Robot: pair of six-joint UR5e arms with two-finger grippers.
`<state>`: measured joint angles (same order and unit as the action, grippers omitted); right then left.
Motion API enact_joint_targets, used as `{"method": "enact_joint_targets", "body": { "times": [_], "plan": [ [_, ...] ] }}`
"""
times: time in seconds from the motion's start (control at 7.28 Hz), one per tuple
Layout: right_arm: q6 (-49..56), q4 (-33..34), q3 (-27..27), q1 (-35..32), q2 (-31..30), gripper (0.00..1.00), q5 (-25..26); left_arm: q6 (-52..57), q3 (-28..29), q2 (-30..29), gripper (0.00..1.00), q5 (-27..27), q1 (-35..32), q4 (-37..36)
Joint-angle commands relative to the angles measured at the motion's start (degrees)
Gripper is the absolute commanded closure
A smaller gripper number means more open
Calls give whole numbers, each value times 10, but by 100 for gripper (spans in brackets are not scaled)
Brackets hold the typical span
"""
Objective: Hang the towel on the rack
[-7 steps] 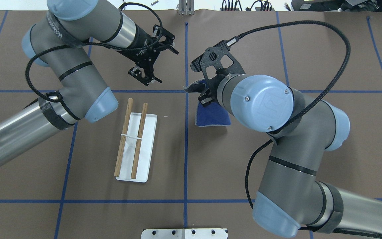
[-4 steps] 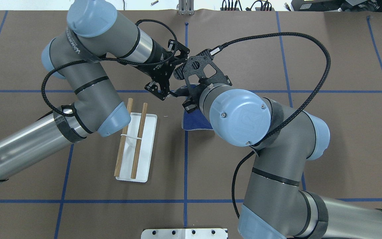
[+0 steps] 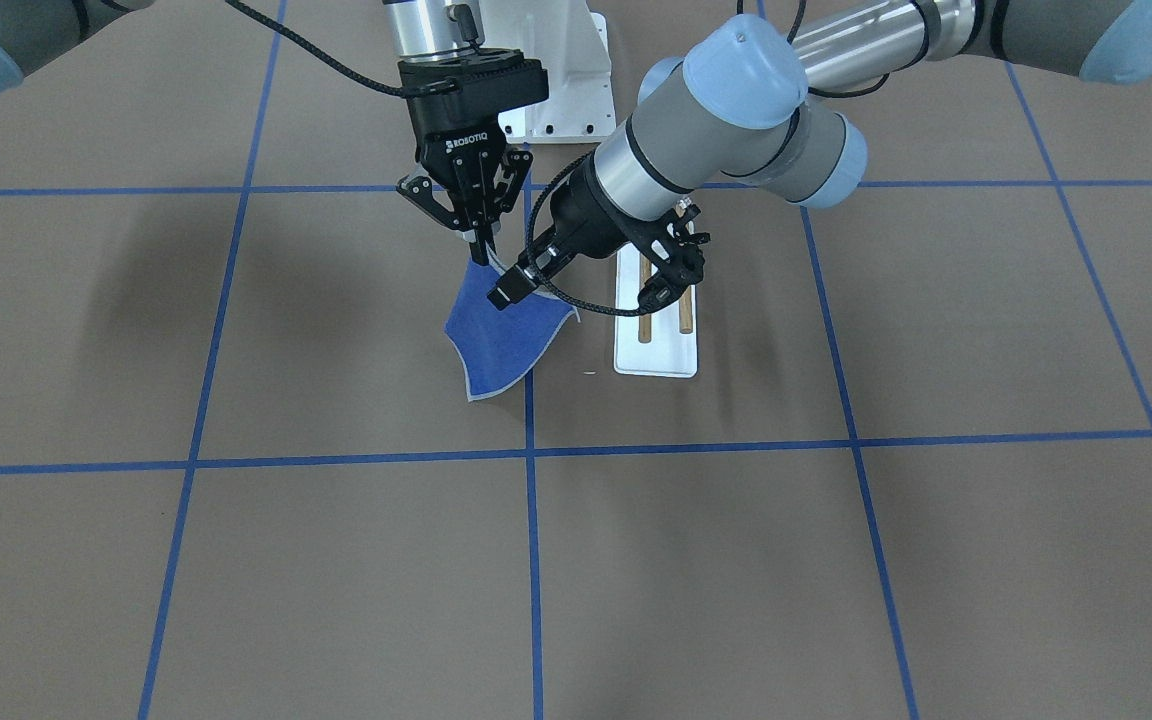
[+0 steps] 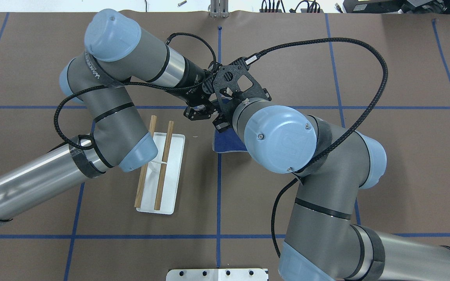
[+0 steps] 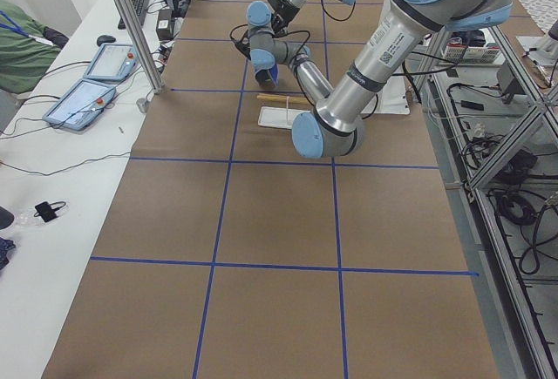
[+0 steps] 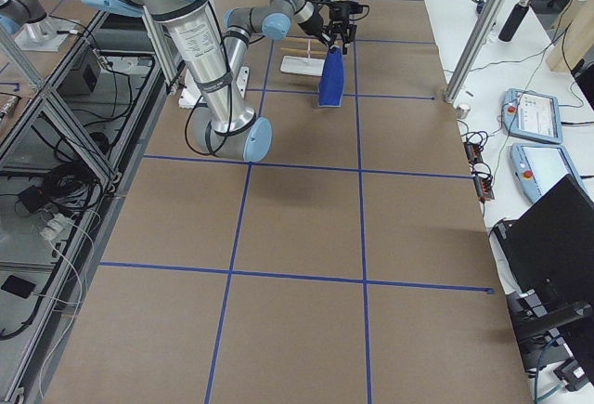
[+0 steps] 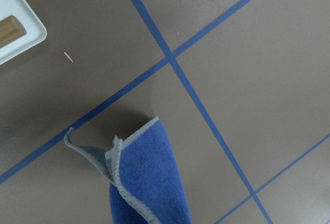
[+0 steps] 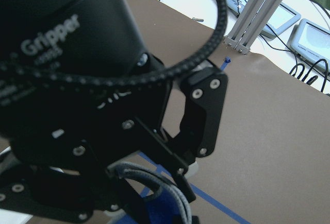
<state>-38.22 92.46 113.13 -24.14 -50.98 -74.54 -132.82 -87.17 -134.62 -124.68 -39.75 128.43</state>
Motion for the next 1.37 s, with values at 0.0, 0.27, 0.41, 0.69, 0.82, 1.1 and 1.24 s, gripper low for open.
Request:
{"method": "enact_joint_targets", "body": {
  "times": [0.0,0.27,0.41,0.69,0.82,1.1,1.24],
  "plan": [
    [-1,-1,4,4,-4,85,-1,3,1,1,100,1,-1,12],
    [-63,0,30,9,-20,0,-3,3,1,1,100,1,-1,13],
    [-67,7,52,5,-30,0,-26,3,0,1,100,1,-1,14],
    [-83,22,61,-65,-44,0,-177,10,-10,4,100,-3,-1,13],
    [-78,48,54,-111,-49,0,-244,21,-27,21,100,-6,0,15],
    [-64,50,-5,-157,-49,0,-279,103,-90,88,100,-47,2,13],
    [-31,53,-38,-180,-49,0,-301,137,-105,105,100,-67,2,12]
  ]
}}
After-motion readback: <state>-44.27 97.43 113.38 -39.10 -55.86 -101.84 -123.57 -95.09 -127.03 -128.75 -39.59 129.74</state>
